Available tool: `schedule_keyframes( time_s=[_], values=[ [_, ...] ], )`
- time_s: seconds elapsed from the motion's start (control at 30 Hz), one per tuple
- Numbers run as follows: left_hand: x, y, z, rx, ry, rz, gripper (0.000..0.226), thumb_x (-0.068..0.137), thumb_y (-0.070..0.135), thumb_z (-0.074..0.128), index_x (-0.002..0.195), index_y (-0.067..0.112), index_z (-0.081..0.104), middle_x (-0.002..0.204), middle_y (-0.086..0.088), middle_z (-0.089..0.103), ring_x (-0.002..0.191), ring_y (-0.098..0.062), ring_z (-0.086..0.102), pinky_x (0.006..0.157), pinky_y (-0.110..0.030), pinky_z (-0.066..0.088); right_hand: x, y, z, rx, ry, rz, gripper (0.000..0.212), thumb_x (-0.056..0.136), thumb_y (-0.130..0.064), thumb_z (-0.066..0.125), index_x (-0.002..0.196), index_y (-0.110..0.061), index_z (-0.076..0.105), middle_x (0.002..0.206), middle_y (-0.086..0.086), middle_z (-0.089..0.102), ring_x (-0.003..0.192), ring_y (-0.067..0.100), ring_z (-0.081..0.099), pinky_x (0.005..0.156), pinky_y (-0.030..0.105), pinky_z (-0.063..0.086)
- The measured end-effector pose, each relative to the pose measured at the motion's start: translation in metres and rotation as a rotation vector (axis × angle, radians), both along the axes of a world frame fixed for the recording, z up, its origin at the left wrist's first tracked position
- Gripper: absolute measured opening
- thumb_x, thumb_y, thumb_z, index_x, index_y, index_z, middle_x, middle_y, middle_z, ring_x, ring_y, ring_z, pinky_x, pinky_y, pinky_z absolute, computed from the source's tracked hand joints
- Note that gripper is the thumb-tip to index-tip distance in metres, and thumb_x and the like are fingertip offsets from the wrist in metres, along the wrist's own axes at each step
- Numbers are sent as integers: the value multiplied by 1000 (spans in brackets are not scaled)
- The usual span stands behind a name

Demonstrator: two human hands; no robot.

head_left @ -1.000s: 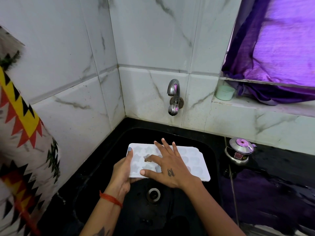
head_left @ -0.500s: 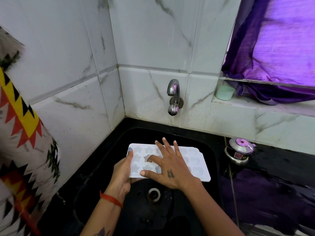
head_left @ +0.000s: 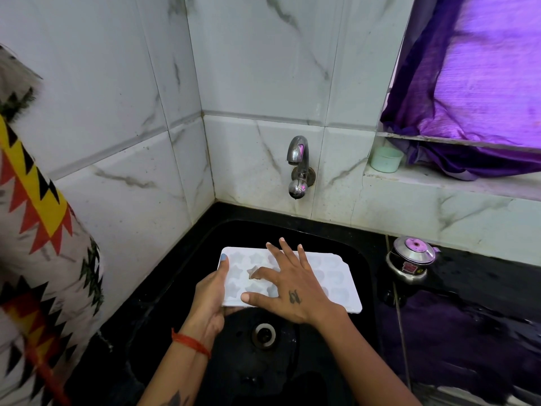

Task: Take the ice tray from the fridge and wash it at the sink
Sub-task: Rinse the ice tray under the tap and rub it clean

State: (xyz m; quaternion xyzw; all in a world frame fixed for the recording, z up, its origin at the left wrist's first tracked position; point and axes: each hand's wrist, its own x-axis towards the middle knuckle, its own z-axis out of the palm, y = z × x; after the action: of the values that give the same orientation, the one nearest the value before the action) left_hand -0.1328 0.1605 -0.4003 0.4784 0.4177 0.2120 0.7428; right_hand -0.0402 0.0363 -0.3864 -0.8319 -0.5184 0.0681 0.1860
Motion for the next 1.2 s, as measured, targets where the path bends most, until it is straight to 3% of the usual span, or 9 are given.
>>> schedule_keyframes(
  time_s=[0.27, 0.47, 0.63, 0.83, 0.97, 1.2],
  values=[
    [1, -1, 0, 3, -4, 3, 42, 91, 49, 51, 97, 11, 67, 89, -12, 73, 76, -26, 71, 58, -35, 57, -2, -1, 0, 9, 1, -1, 77, 65, -85, 18, 119, -42, 52, 160, -1, 6, 145, 14, -15, 116, 44, -15],
    [1, 0, -1, -3, -11, 4, 41, 90, 48, 53, 94, 10, 68, 79, -9, 74, 68, -24, 71, 55, -33, 56, -2, 1, 3, 108, 68, 16, 67, 72, -83, 33, 121, -41, 46, 159, -3, 9, 145, 11, -14, 117, 41, -13],
    [2, -1, 0, 13, -19, -7, 40, 90, 49, 52, 92, 12, 68, 80, -10, 74, 65, -23, 71, 56, -35, 57, -5, 10, 7, 140, 70, 46, 60, 78, -74, 31, 124, -39, 47, 159, -3, 10, 145, 11, -13, 116, 39, -15],
    [1, -2, 2, 20, -36, -16, 38, 90, 49, 52, 92, 15, 67, 84, -10, 73, 72, -24, 71, 54, -33, 57, -6, 19, 6, 61, -15, 102, 72, 73, -78, 25, 123, -35, 52, 160, 2, 9, 146, 15, -14, 115, 42, -19],
    [2, -3, 4, 6, -23, -14, 35, 89, 50, 52, 94, 17, 65, 91, -10, 71, 81, -28, 70, 62, -38, 56, -4, 23, 7, 12, -56, 130, 80, 66, -82, 21, 123, -35, 53, 160, 4, 8, 146, 17, -14, 115, 47, -17],
    [1, -4, 5, -6, -27, -24, 35, 89, 50, 52, 94, 17, 64, 92, -12, 71, 80, -29, 70, 63, -39, 57, -2, 25, 6, -23, -78, 130, 83, 64, -84, 19, 123, -37, 54, 160, 5, 9, 146, 18, -13, 115, 49, -15]
  ],
)
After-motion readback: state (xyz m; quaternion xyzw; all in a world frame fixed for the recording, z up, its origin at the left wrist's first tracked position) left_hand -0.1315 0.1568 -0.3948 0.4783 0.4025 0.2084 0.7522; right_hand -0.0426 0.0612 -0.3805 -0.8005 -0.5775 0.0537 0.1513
